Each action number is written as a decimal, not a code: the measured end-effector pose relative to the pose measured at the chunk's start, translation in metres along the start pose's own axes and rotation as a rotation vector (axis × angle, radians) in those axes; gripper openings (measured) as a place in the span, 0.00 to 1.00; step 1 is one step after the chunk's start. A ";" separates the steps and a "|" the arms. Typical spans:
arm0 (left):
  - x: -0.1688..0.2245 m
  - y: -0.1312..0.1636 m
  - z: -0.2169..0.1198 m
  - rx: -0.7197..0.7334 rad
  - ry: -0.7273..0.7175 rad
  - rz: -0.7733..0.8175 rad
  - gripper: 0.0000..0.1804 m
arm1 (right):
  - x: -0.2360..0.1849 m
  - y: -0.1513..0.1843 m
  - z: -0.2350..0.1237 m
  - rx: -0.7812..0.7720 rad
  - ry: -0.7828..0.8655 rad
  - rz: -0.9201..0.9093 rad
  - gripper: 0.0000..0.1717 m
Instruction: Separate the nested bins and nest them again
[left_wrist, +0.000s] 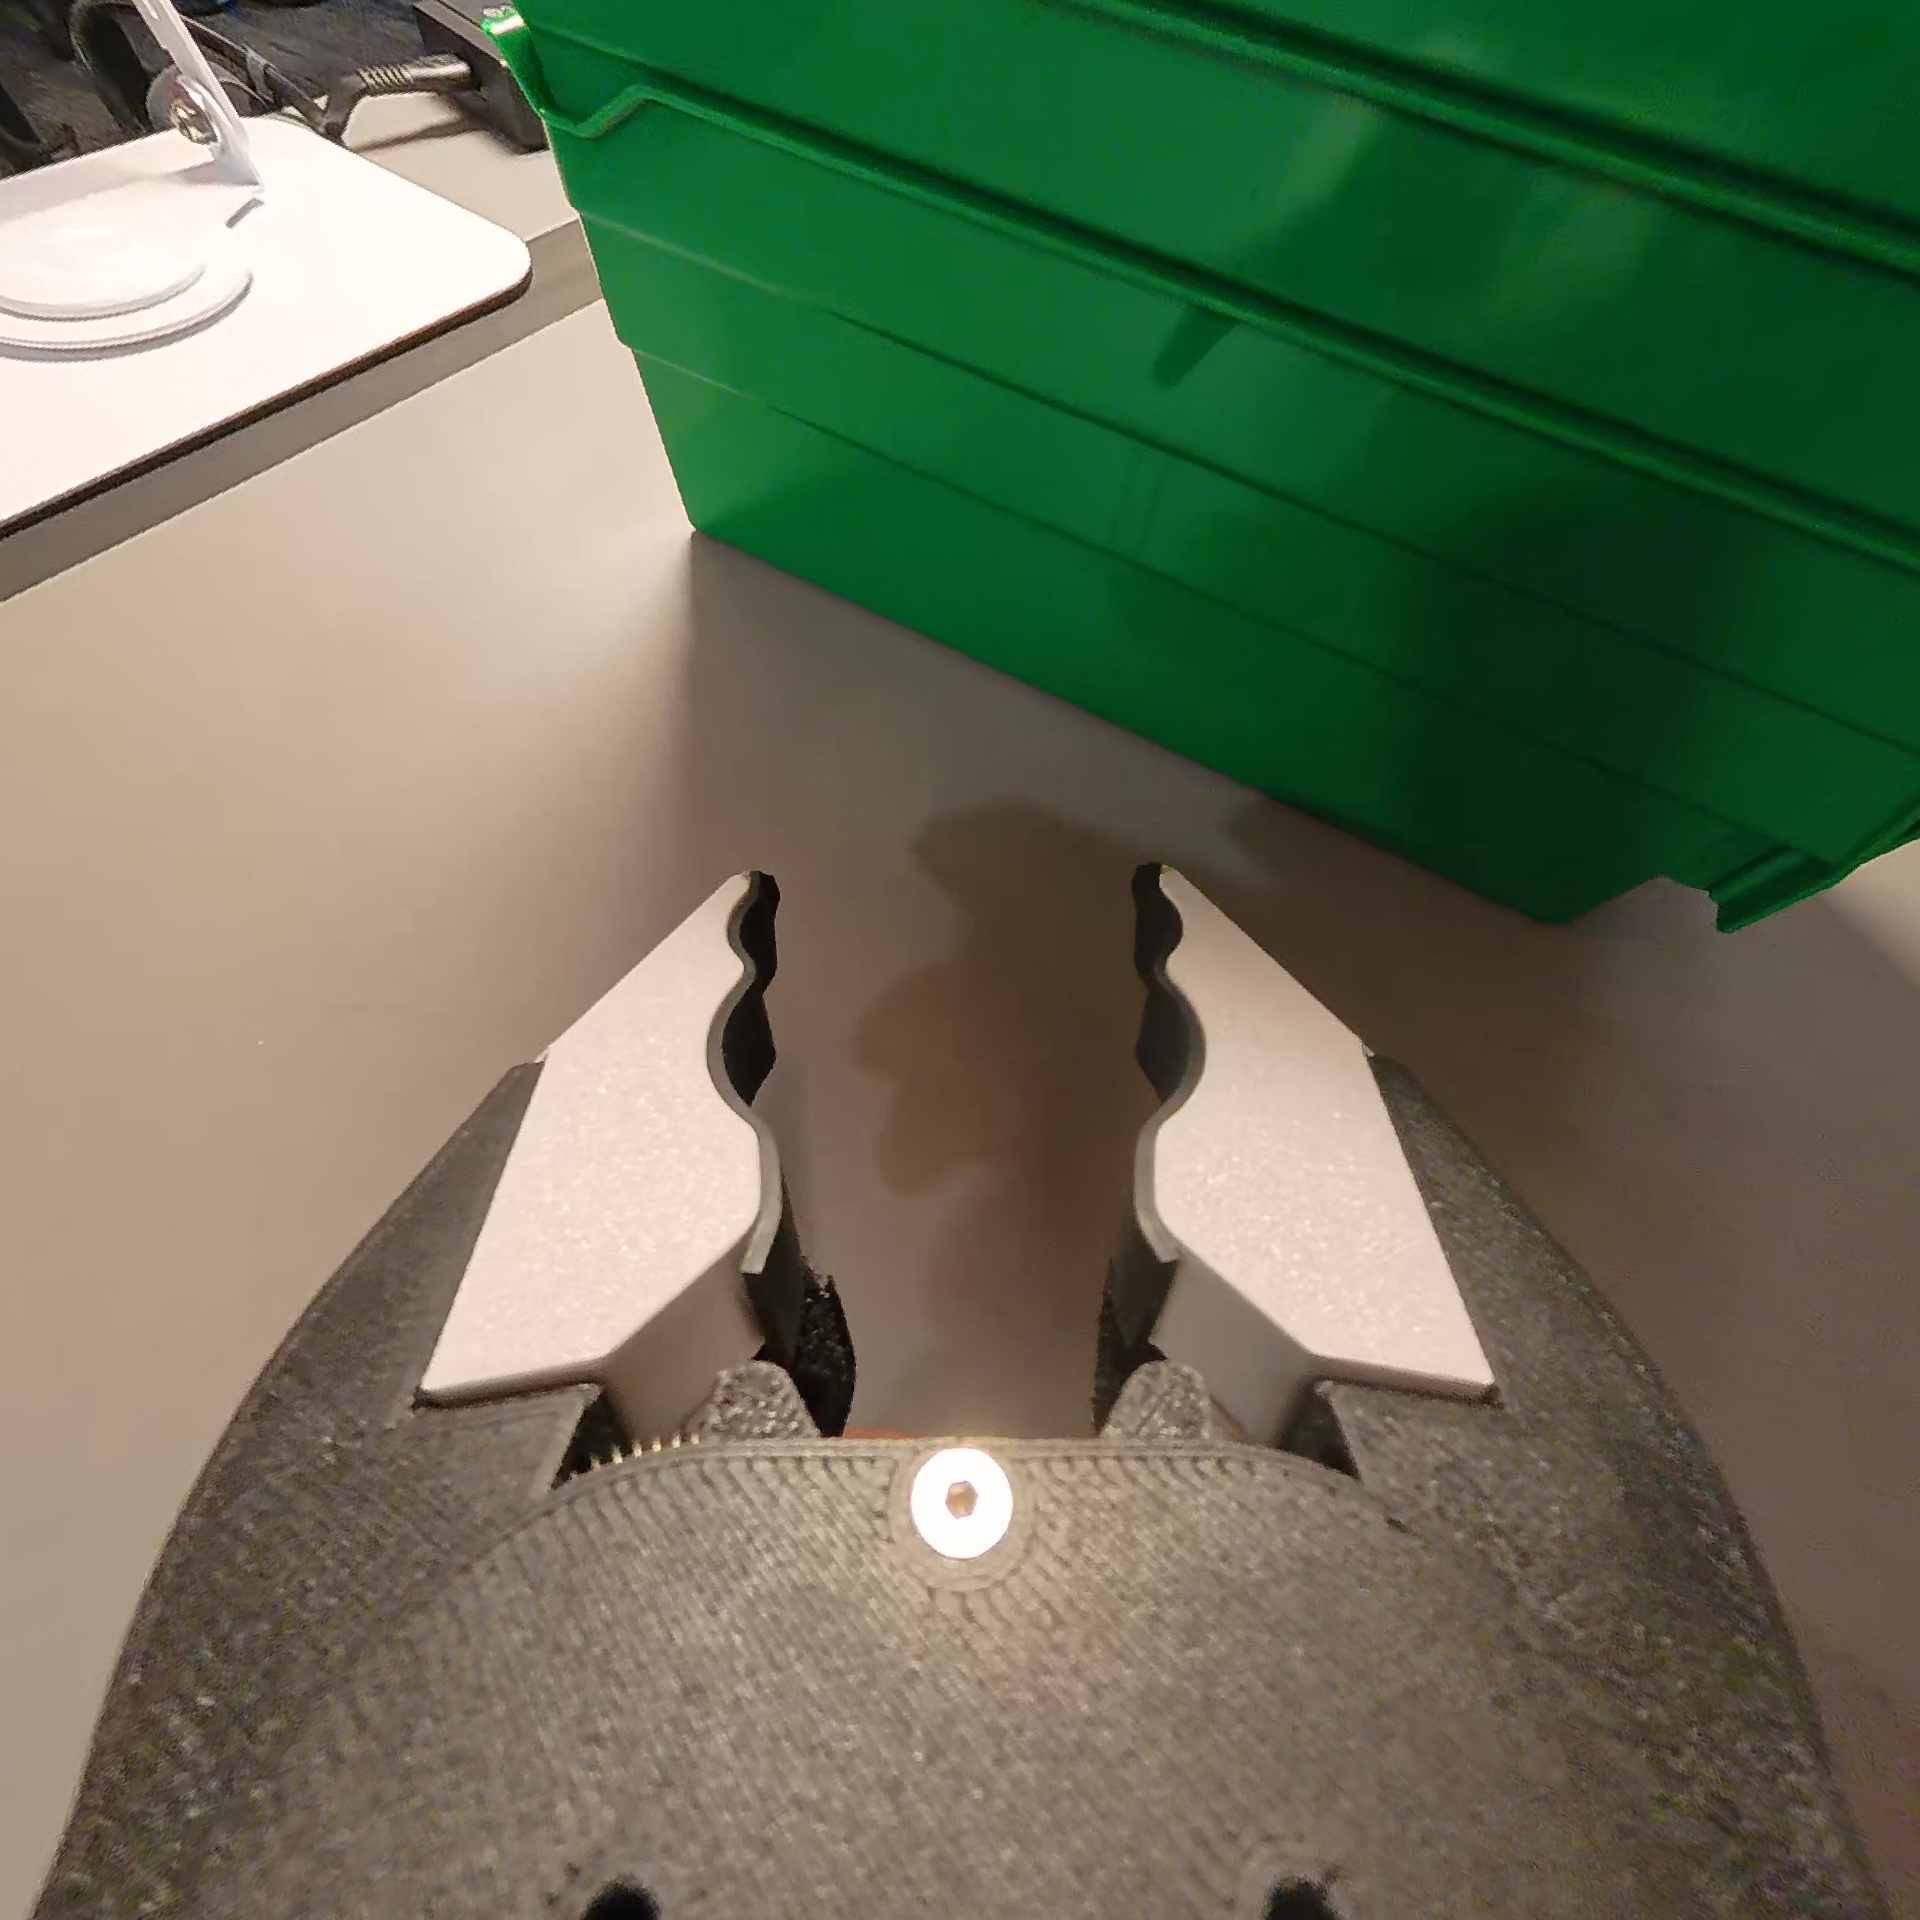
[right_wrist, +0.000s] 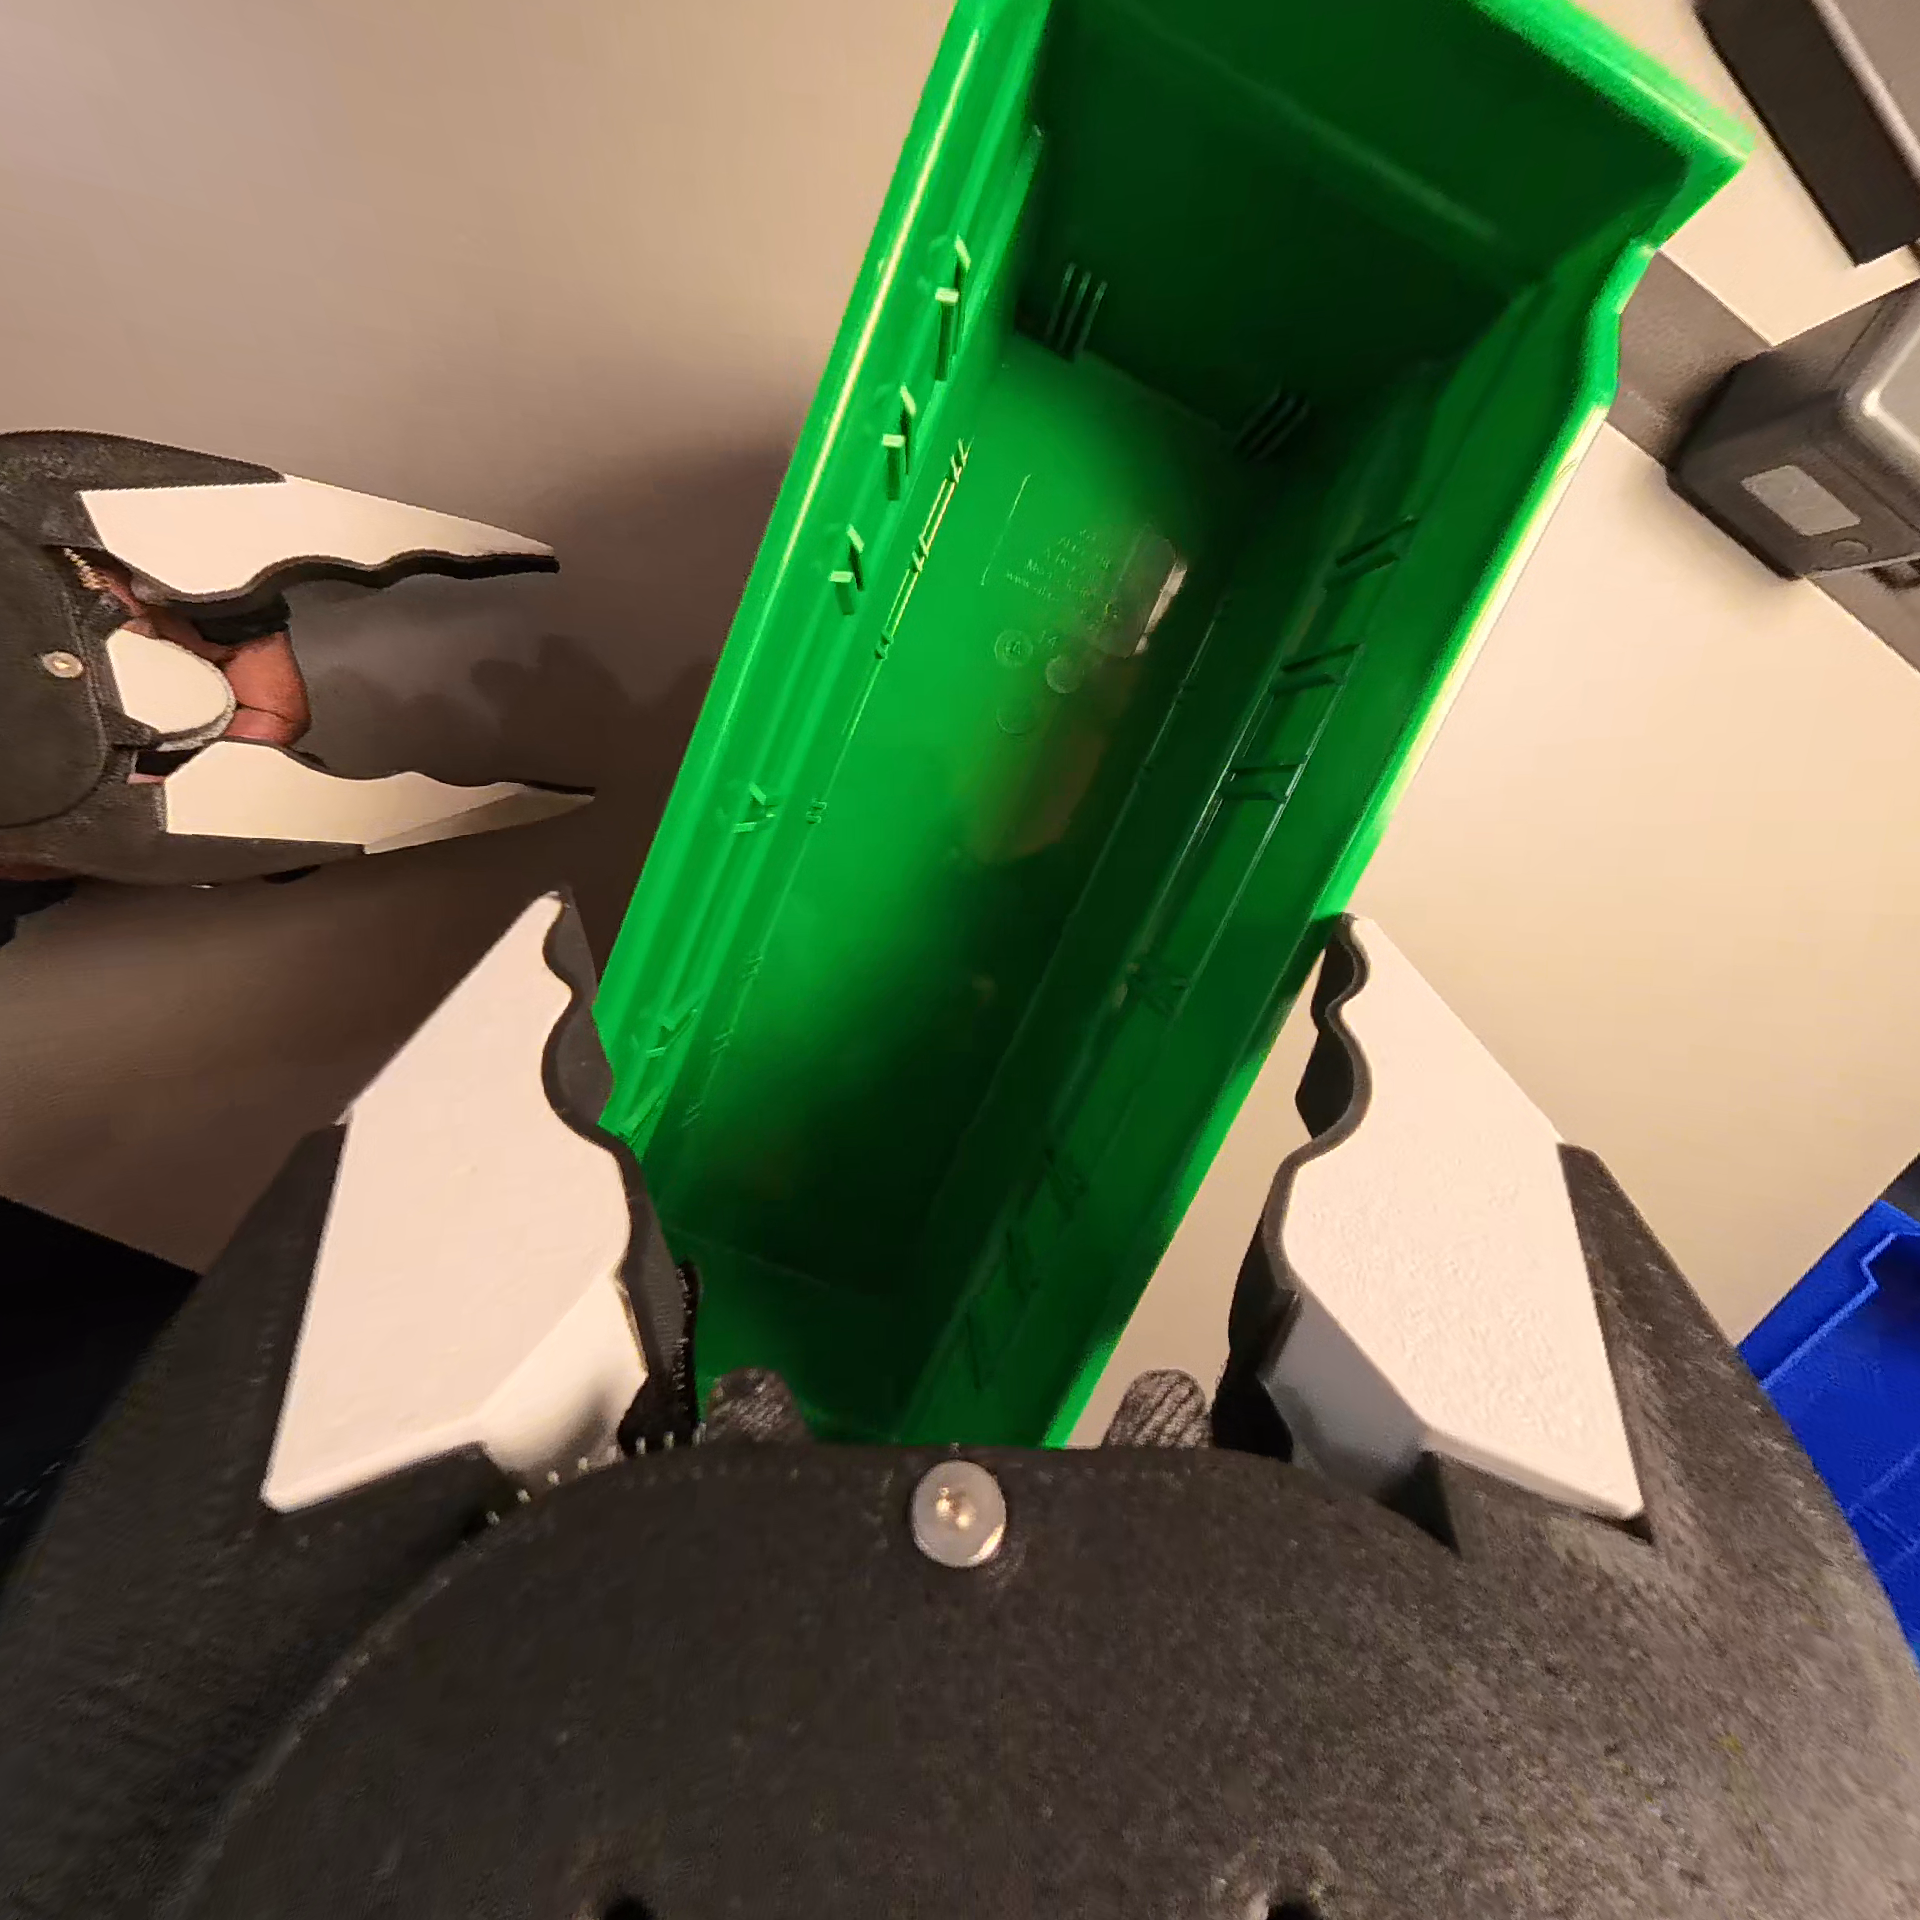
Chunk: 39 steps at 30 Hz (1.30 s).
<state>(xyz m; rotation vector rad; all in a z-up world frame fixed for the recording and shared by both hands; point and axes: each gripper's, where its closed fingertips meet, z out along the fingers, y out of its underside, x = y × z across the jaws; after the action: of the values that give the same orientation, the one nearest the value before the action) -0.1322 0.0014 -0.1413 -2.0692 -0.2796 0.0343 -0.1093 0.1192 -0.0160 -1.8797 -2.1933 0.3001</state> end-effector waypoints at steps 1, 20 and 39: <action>0.000 0.000 0.000 0.000 0.001 -0.001 0.38 | 0.000 0.000 0.000 0.000 0.006 -0.002 0.80; 0.000 0.000 0.000 0.001 0.006 -0.011 0.38 | 0.000 -0.010 -0.041 0.111 0.040 -0.077 0.62; -0.002 -0.001 -0.001 0.010 0.019 -0.043 0.38 | 0.074 0.047 -0.123 0.352 0.074 0.020 0.64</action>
<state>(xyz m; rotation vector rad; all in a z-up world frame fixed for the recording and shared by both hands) -0.1344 0.0002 -0.1399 -2.0524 -0.3110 -0.0104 -0.0375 0.1998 0.0903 -1.6905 -1.9251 0.5688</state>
